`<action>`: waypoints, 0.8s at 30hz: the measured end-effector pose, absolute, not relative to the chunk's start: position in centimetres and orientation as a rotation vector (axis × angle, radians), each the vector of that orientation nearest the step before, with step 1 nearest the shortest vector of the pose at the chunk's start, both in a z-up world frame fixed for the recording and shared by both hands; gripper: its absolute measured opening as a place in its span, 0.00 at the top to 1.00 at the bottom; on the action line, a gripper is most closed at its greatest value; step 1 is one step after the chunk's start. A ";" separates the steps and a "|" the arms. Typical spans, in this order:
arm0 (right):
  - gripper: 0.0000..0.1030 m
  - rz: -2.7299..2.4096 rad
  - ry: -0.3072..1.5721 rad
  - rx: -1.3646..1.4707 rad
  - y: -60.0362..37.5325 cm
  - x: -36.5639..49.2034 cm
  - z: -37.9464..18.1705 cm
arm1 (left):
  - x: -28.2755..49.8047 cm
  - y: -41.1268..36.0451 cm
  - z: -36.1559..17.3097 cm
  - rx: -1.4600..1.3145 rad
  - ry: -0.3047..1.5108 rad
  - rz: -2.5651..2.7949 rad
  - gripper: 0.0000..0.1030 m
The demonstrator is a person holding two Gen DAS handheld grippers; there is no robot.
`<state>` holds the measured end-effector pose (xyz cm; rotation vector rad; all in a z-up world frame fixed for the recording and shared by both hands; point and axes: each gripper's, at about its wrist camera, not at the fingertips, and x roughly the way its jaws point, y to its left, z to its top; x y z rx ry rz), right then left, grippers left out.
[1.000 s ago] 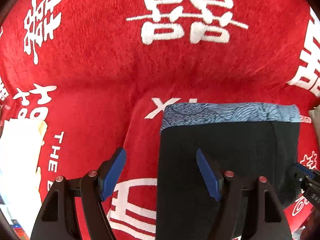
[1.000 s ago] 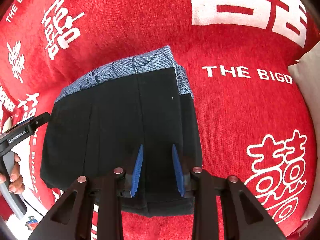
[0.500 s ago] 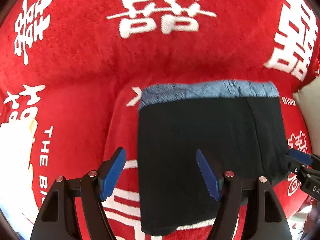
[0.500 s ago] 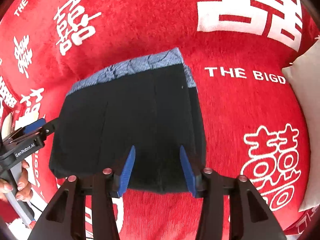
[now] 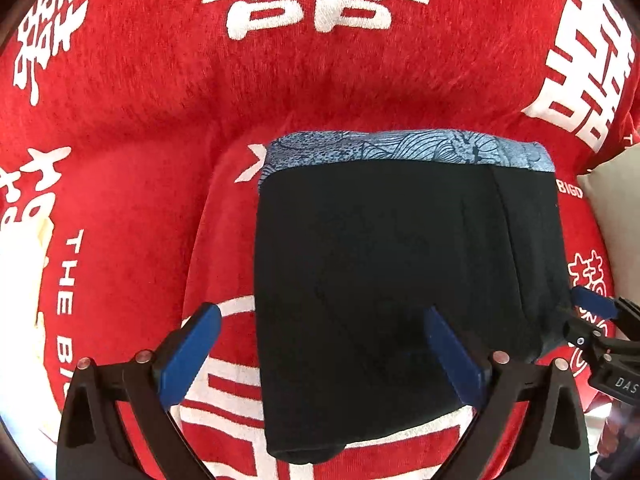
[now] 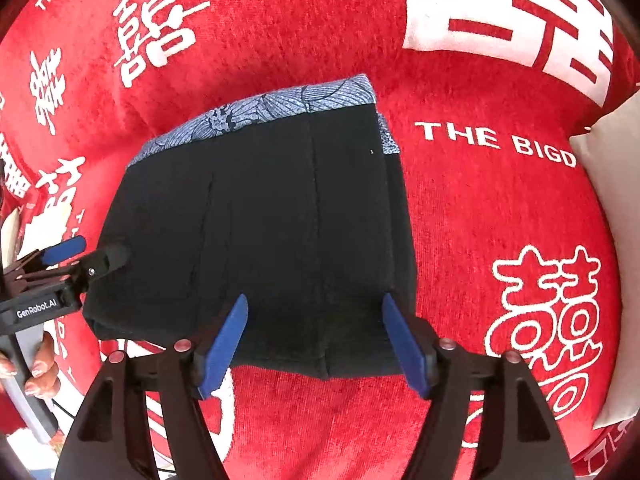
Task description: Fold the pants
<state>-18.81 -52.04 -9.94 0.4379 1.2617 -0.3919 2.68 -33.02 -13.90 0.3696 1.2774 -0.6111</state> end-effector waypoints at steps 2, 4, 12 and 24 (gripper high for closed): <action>0.28 -0.386 1.258 0.449 -52.2 -18.8 -9.8 | 3.0 -33.0 -14.1 0.365 1.296 -0.616 0.01; 0.26 -0.375 1.249 0.471 -52.6 -19.0 -9.4 | 3.4 -32.8 -14.0 0.349 1.309 -0.626 0.01; 0.24 -0.335 1.149 0.630 -58.6 -20.3 -8.3 | 7.4 -31.7 -13.1 0.249 1.359 -0.699 0.01; 0.24 -0.091 1.169 1.021 -64.5 -19.8 -14.9 | 10.2 -33.3 -18.1 0.174 1.567 -0.915 0.01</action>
